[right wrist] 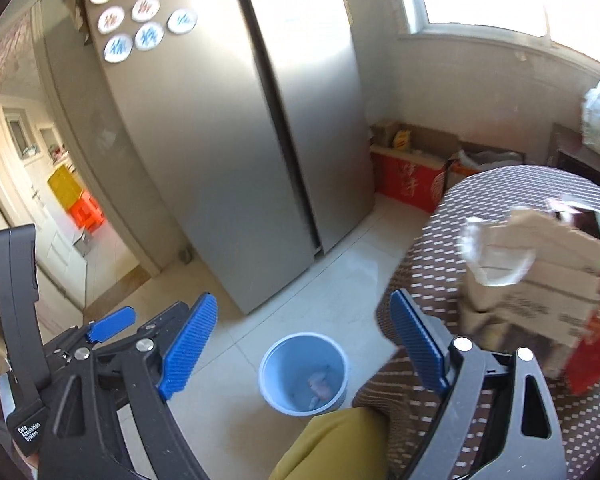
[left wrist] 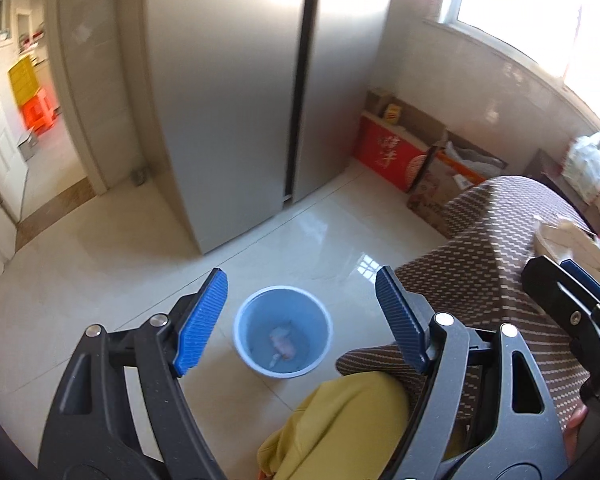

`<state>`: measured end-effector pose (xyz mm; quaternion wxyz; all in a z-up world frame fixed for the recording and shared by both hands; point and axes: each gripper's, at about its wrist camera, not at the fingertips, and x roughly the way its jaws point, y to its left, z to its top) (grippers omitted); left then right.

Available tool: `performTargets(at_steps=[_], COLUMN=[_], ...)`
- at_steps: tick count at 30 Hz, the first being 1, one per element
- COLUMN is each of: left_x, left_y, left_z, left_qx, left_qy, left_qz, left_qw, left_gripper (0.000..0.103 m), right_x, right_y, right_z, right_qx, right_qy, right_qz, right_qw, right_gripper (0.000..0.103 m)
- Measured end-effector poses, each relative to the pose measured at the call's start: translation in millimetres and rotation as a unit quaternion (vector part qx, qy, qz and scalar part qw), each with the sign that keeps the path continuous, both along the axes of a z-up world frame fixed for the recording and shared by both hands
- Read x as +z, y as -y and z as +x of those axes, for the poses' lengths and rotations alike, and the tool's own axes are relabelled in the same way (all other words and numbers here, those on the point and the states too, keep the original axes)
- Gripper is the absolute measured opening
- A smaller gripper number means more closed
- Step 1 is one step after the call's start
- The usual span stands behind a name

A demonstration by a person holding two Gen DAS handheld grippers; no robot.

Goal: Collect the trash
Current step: 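Move the left tool back to the paper cup on the table, then grasp the paper cup with the left tool while the right tool grasps the red paper bag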

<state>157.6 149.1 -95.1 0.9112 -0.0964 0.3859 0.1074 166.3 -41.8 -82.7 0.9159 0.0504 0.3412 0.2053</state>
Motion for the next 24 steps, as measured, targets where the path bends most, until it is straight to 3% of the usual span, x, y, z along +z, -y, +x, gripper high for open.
performTargets(at_steps=[4,11,19,24], left_x=[7.7,4.2,-10.3,-21.3], left_y=[37.8,93.5,147.8,170.8], left_z=[2.8,12.5,30.9,43.3], left_qx=[-0.037,-0.110,-0.179,-0.208], left_qy=[0.011,0.007,-0.015,-0.030], left_qz=[0.007,-0.006,-0.016,-0.022], left_qw=[0.9992,0.9939,0.9837,0.9773], left_gripper=[0.087,0.090,0.090,0.090], right_x=[10.5,12.2,-12.3,-30.2], right_y=[36.6,107.2,184.8,211.6], right_z=[-11.8,-30.6,-36.1,-33.7], right_qx=[-0.041,-0.128,-0.212,-0.233], right_qy=[0.018,0.030,-0.006,-0.033], right_qz=[0.006,0.004,0.010,0.009], right_qw=[0.999,0.991,0.977,0.972], right_gripper=[0.088,0.090,0.091,0.091])
